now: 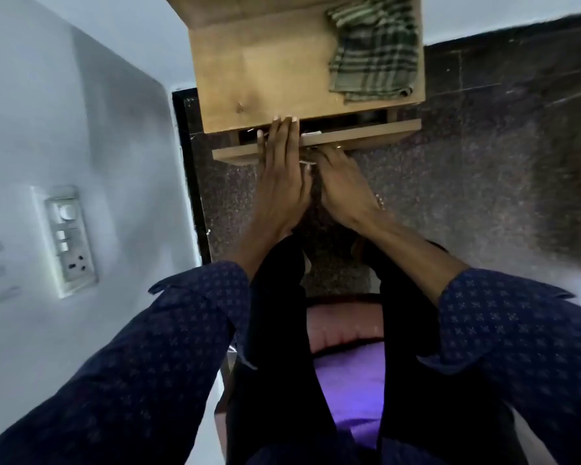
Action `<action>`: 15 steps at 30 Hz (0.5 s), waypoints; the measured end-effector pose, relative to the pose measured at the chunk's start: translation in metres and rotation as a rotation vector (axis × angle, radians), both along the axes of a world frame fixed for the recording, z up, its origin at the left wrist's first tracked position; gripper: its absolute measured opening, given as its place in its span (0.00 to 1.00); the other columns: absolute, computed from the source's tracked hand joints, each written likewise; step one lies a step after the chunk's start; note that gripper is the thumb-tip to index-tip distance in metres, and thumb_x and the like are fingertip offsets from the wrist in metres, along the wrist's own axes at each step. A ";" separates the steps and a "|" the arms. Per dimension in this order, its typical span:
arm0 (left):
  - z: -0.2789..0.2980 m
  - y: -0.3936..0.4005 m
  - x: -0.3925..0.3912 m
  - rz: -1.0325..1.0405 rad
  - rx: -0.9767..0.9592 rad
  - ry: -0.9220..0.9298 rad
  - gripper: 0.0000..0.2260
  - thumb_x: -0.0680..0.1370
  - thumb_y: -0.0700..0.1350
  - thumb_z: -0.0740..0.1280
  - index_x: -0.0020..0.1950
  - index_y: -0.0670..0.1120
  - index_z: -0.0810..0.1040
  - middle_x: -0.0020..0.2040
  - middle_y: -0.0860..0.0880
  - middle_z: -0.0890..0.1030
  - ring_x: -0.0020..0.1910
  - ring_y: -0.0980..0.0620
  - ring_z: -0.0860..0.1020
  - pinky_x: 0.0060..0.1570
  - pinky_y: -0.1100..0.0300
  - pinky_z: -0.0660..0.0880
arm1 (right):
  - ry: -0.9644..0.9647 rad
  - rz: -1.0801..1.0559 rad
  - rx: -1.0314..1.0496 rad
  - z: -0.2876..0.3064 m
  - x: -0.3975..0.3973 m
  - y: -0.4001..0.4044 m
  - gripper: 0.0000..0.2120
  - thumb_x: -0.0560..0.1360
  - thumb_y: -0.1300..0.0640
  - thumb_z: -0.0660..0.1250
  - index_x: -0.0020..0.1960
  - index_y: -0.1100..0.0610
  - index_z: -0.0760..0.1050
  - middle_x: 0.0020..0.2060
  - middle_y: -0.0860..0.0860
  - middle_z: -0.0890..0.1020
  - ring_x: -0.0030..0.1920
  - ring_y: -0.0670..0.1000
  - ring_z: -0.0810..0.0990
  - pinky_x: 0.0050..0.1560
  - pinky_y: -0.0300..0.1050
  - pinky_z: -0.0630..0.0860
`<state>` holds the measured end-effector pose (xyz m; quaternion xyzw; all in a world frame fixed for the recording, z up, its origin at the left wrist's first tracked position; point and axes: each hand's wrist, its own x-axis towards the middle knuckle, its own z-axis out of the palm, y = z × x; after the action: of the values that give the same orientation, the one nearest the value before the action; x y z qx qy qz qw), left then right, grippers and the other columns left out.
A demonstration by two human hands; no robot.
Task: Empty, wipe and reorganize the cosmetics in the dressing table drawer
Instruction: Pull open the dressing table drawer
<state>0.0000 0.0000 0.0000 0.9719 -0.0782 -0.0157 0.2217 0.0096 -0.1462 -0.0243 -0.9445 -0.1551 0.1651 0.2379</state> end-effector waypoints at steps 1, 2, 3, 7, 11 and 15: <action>-0.013 0.001 -0.002 0.001 0.008 -0.021 0.30 0.83 0.42 0.63 0.82 0.34 0.58 0.82 0.37 0.61 0.84 0.39 0.56 0.81 0.37 0.51 | -0.037 0.006 -0.016 -0.013 0.000 0.004 0.22 0.79 0.59 0.60 0.73 0.58 0.72 0.68 0.57 0.76 0.68 0.60 0.73 0.64 0.57 0.72; -0.026 0.003 0.000 0.013 0.012 -0.042 0.30 0.83 0.41 0.63 0.82 0.34 0.58 0.82 0.37 0.61 0.84 0.38 0.56 0.80 0.36 0.51 | -0.062 -0.004 -0.039 -0.024 0.001 0.006 0.20 0.79 0.60 0.60 0.70 0.59 0.74 0.65 0.57 0.77 0.66 0.60 0.75 0.64 0.57 0.71; -0.035 0.005 -0.002 0.013 0.016 -0.062 0.29 0.83 0.41 0.63 0.82 0.34 0.58 0.83 0.37 0.60 0.84 0.38 0.55 0.80 0.35 0.51 | -0.091 -0.007 -0.046 -0.035 -0.001 0.009 0.17 0.79 0.61 0.61 0.67 0.59 0.76 0.62 0.57 0.79 0.63 0.60 0.76 0.63 0.57 0.70; -0.079 0.009 -0.003 -0.027 0.023 -0.151 0.28 0.85 0.42 0.61 0.82 0.34 0.58 0.83 0.36 0.58 0.84 0.38 0.54 0.81 0.34 0.48 | -0.242 -0.101 -0.012 -0.081 -0.010 0.018 0.11 0.79 0.60 0.60 0.57 0.59 0.78 0.54 0.57 0.82 0.56 0.60 0.78 0.57 0.55 0.70; -0.114 0.011 -0.007 -0.009 0.158 -0.253 0.28 0.86 0.47 0.58 0.83 0.36 0.57 0.84 0.38 0.56 0.85 0.39 0.52 0.81 0.36 0.47 | -0.338 -0.192 0.097 -0.104 -0.017 0.026 0.12 0.80 0.57 0.58 0.49 0.58 0.80 0.48 0.55 0.83 0.50 0.59 0.80 0.53 0.51 0.71; -0.144 0.012 -0.015 0.039 0.150 -0.354 0.26 0.86 0.46 0.56 0.83 0.38 0.60 0.84 0.41 0.60 0.85 0.42 0.54 0.81 0.37 0.50 | -0.395 -0.113 0.096 -0.115 -0.022 0.017 0.09 0.77 0.58 0.62 0.46 0.57 0.81 0.43 0.52 0.83 0.45 0.58 0.81 0.43 0.51 0.73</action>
<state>-0.0147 0.0121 -0.1436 0.9745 -0.0956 0.1541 0.1318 -0.0119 -0.1295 -0.1389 -0.9533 -0.1532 -0.0443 0.2563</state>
